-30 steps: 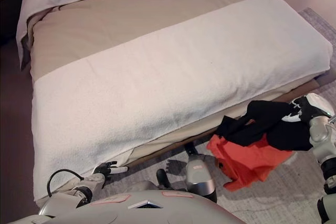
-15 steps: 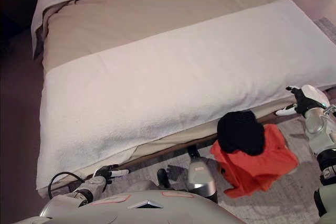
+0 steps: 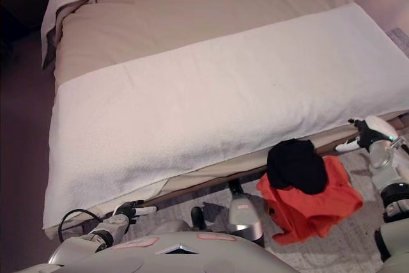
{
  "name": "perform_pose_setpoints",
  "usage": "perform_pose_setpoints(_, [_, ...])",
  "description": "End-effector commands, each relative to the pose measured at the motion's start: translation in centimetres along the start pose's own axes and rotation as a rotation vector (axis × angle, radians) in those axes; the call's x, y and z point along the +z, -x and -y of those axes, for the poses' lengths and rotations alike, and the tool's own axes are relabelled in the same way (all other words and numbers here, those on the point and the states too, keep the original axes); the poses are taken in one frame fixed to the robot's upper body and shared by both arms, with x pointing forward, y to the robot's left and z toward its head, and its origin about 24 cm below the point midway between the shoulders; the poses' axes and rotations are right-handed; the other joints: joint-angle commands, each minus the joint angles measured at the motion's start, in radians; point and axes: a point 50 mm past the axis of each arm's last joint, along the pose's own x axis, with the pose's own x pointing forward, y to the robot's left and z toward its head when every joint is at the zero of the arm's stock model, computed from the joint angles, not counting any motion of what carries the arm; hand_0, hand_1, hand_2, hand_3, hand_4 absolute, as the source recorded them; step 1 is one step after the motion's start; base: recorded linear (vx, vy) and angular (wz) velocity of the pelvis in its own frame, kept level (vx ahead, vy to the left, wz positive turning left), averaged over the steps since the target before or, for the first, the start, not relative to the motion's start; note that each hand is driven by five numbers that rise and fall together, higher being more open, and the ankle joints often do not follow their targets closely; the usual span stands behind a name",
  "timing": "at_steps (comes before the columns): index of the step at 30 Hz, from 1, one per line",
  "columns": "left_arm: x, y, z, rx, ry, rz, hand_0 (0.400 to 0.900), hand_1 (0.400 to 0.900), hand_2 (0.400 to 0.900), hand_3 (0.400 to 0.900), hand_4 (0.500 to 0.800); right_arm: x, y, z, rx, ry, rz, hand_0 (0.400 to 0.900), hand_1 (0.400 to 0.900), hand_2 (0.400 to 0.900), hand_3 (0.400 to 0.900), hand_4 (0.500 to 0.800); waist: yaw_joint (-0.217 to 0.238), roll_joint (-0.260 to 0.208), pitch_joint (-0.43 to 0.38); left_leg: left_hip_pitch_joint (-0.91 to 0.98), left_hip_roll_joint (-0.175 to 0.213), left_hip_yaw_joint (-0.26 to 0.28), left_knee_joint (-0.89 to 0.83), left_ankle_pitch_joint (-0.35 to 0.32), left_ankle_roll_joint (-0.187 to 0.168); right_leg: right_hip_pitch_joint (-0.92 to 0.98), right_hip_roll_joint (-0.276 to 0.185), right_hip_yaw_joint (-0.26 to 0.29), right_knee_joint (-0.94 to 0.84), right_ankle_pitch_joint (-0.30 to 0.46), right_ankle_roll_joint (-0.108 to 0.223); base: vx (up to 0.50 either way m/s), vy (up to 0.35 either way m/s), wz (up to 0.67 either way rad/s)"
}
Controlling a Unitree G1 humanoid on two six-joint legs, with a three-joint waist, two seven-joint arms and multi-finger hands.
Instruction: Put the clothes on the bed into the basket.
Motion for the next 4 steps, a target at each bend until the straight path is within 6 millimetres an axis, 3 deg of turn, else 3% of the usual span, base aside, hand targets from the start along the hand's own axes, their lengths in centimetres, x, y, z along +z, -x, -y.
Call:
perform_pose_setpoints(1, [0.2, -0.1, -2.5, 0.070, -0.053, -0.007, 0.900, 0.900, 0.900, 0.900, 0.800, 0.4, -0.6, 1.2, -0.051, -0.131, -0.029, 0.900, 0.900, 0.900, 0.900, 0.800, 0.026, 0.006, -0.023, -0.078, 0.028, -0.050, 0.002, 0.032, -0.043, 0.067, -0.011, 0.008, 0.045, -0.073, 0.006, 0.00, -0.013, 0.04])
perform_pose_setpoints(4, [0.3, -0.1, -2.8, 0.073, -0.053, -0.011, 0.900, 0.900, 0.900, 0.900, 0.800, -1.1, -0.4, -3.1, 0.059, -0.203, -0.146, 0.900, 0.900, 0.900, 0.900, 0.800, 0.034, 0.009, -0.031, -0.077, 0.028, -0.057, 0.002, 0.032, -0.042, 0.071, -0.012, 0.002, 0.043, -0.076, 0.005, 0.01, -0.014, 0.07])
